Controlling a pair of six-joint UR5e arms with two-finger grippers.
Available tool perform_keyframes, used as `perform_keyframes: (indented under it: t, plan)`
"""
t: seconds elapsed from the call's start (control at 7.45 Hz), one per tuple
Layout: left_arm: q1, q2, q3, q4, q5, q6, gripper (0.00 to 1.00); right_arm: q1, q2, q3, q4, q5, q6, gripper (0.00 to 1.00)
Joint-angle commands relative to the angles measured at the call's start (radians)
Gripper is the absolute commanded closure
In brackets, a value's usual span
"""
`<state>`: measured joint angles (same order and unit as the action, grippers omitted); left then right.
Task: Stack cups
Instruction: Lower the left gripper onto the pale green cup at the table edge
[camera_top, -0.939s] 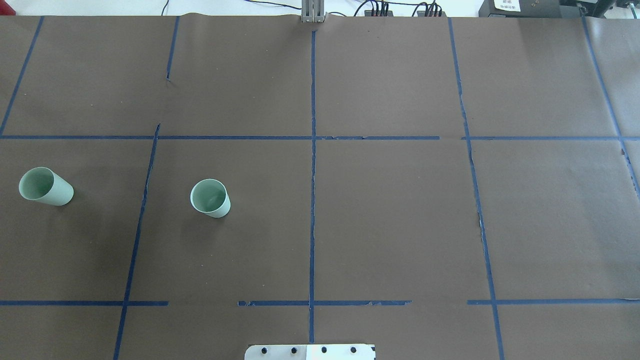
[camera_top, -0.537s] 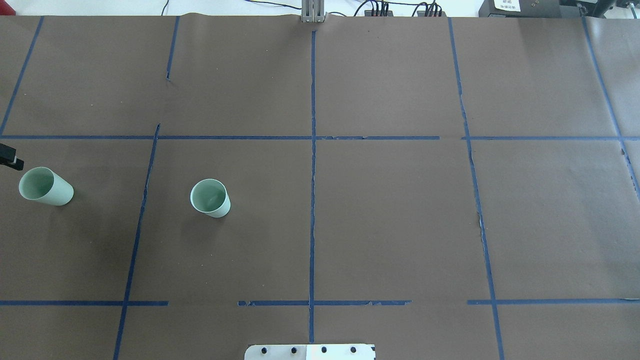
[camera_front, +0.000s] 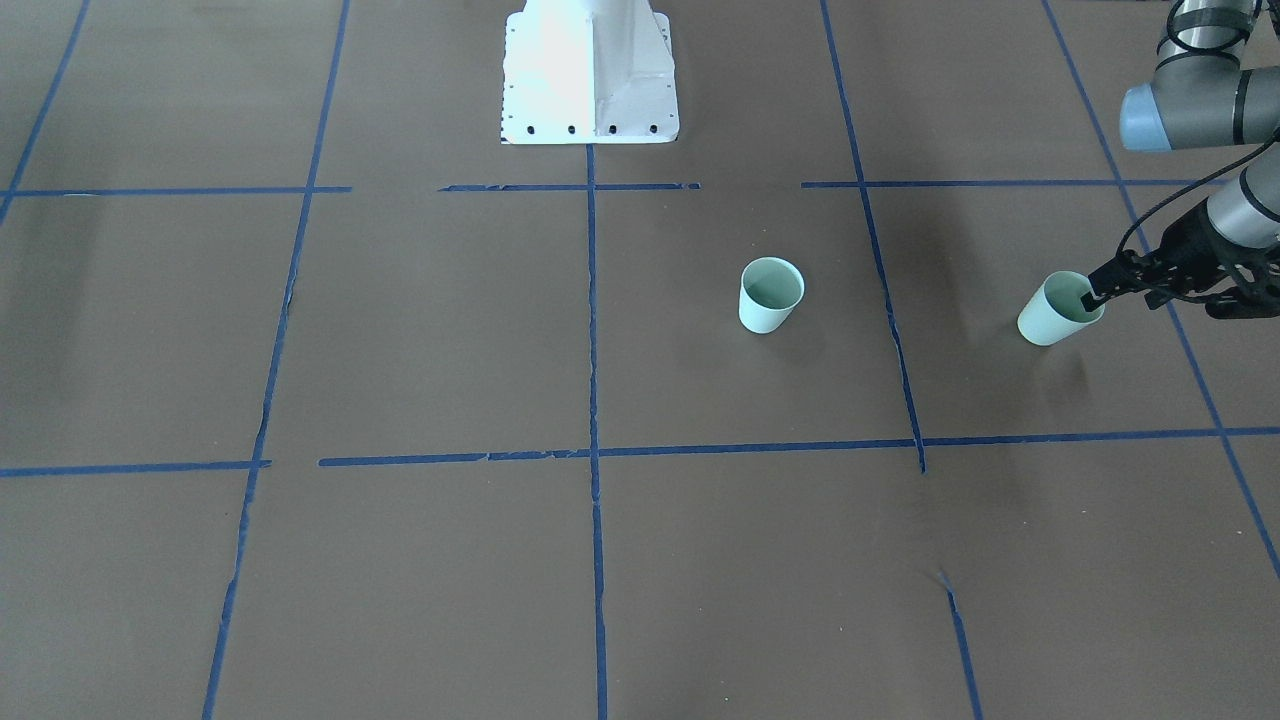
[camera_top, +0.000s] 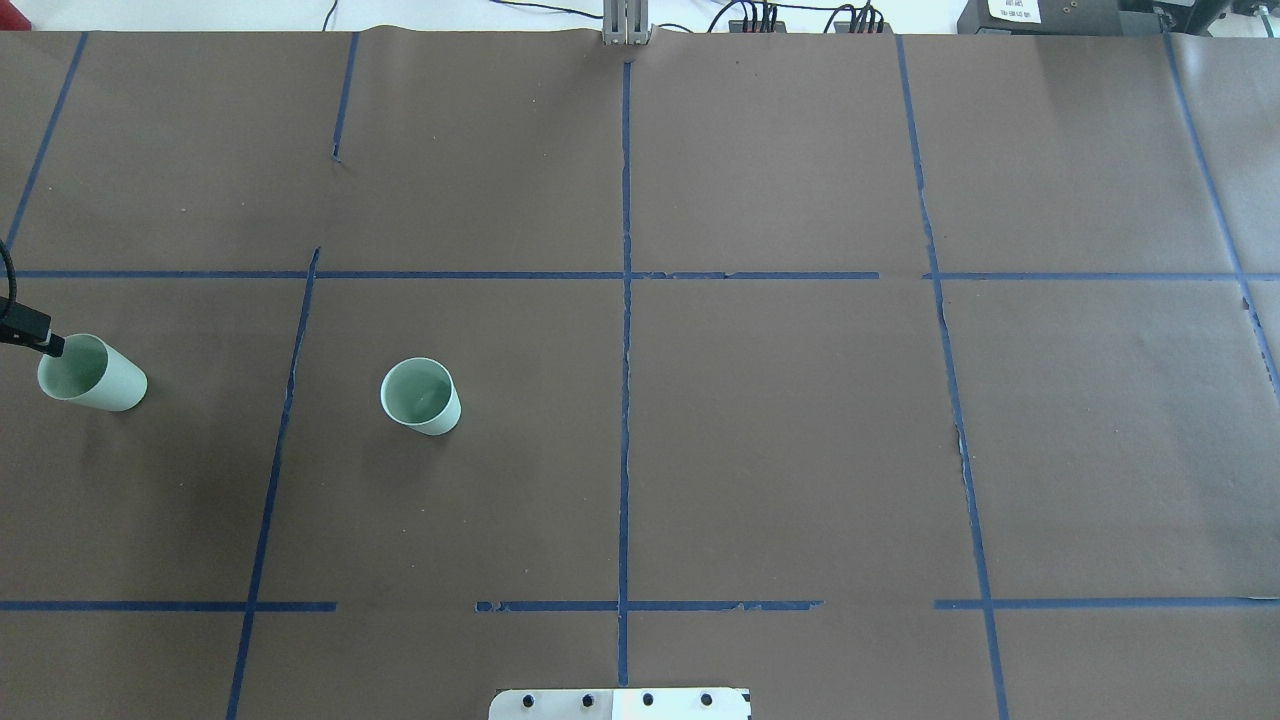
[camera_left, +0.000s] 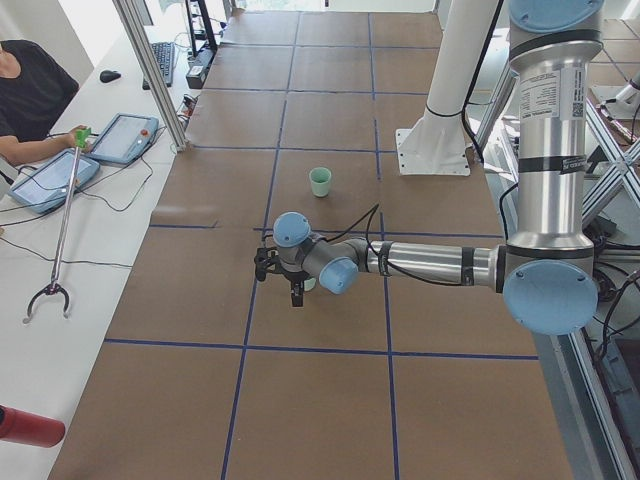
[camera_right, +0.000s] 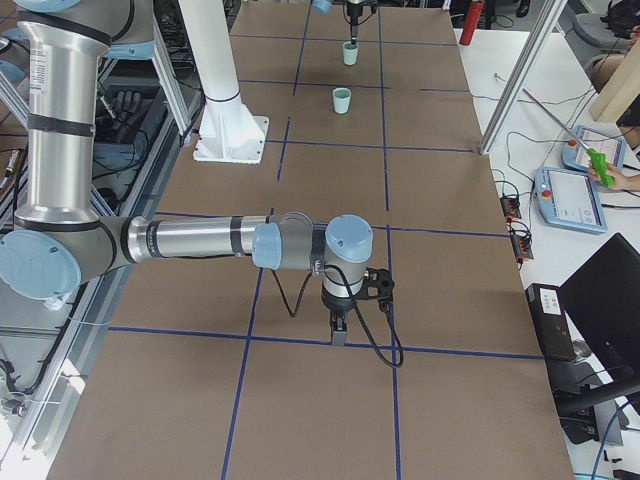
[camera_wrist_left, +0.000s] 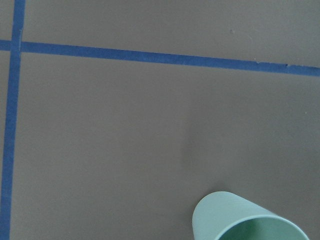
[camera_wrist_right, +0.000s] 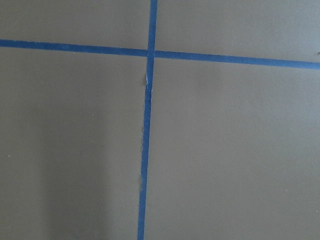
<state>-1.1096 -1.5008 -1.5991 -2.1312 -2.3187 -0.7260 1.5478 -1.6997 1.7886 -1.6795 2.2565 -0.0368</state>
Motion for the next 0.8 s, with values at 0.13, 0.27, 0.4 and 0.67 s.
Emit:
perform_keyframes:
  t: [0.13, 0.27, 0.4, 0.67]
  plan:
    - [0.056, -0.006, 0.008, -0.035, 0.002, -0.062, 0.00, 0.000, 0.000, 0.000, 0.001, 0.000, 0.000, 0.00]
    - [0.056, -0.004, 0.008, -0.035, 0.002, -0.062, 0.47, 0.000, 0.000, 0.000, 0.001, 0.000, 0.000, 0.00]
    - [0.056, -0.002, 0.007, -0.039, 0.002, -0.059, 0.95, 0.000, 0.000, 0.000, 0.000, 0.000, 0.002, 0.00]
    - [0.056, -0.001, 0.004, -0.039, 0.002, -0.066, 1.00, 0.000, 0.000, 0.002, 0.000, 0.000, 0.000, 0.00]
